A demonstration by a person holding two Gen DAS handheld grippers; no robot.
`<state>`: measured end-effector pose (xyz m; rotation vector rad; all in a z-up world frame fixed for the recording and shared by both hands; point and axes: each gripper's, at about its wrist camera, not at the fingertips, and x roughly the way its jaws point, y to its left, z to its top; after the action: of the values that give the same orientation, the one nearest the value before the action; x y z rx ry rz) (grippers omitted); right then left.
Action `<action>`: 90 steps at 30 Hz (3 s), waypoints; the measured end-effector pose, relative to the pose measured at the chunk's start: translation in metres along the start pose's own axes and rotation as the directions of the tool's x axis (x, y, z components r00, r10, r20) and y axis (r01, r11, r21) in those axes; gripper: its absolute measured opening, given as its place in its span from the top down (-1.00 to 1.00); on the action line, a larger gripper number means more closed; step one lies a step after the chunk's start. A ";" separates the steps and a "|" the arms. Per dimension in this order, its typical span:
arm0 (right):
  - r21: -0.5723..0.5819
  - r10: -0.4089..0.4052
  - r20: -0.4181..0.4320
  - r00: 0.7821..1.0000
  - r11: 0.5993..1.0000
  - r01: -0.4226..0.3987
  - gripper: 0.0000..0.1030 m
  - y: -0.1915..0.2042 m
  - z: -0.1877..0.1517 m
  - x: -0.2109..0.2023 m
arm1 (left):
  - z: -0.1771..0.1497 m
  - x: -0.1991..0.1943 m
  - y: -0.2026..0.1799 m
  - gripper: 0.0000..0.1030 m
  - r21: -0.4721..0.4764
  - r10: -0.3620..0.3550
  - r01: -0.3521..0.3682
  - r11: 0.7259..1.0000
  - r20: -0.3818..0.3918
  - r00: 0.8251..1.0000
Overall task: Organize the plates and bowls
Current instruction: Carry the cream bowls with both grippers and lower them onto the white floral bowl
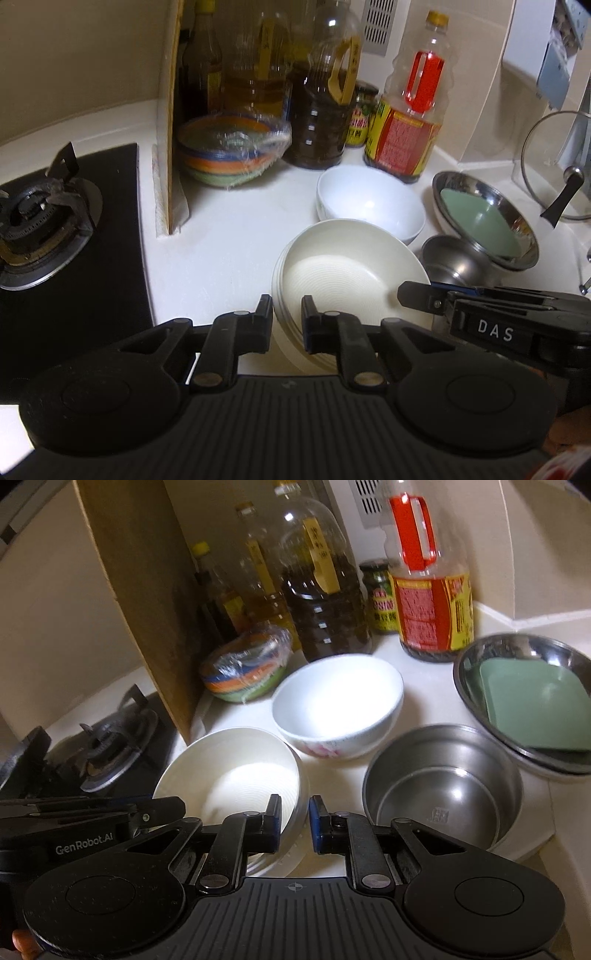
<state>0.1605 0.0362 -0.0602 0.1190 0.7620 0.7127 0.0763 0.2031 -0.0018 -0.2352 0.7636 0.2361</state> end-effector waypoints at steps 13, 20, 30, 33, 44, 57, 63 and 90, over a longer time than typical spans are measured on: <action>-0.022 0.012 0.104 0.995 1.000 -0.010 0.69 0.001 0.031 -0.033 | 0.026 -0.017 -0.012 0.73 0.004 -0.039 0.039 0.999 0.097 0.995; 0.002 -0.005 0.120 0.993 1.000 0.004 0.69 -0.012 0.052 -0.034 | 0.045 -0.005 -0.023 0.73 0.019 -0.065 0.063 0.998 0.122 0.990; 0.034 -0.043 0.132 0.990 0.999 0.039 0.69 -0.034 0.085 -0.019 | 0.076 0.027 -0.039 0.73 0.046 -0.076 0.070 0.996 0.132 0.988; 0.045 -0.049 0.122 0.991 0.998 0.044 0.69 -0.041 0.093 -0.010 | 0.083 0.037 -0.040 0.73 0.046 -0.074 0.069 0.997 0.125 0.989; 0.089 -0.067 0.052 0.996 0.994 0.062 0.69 -0.058 0.103 0.021 | 0.092 0.069 -0.037 0.73 0.031 -0.065 0.064 0.997 0.064 0.996; 0.157 -0.074 -0.038 0.997 0.984 0.079 0.68 -0.068 0.108 0.037 | 0.095 0.086 -0.036 0.73 0.020 -0.059 0.059 0.998 0.000 0.998; 0.174 -0.076 -0.067 0.995 0.981 0.086 0.68 -0.069 0.109 0.044 | 0.096 0.091 -0.035 0.73 0.012 -0.057 0.057 0.998 -0.016 0.998; 0.214 -0.036 0.019 0.999 0.976 0.031 0.63 -0.069 0.099 0.016 | 0.089 0.051 -0.034 0.57 0.017 -0.040 0.039 0.999 0.047 0.998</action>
<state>0.2723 0.0083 -0.0217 0.3086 0.8153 0.5949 0.1798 0.2035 0.0289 -0.2285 0.7131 0.1977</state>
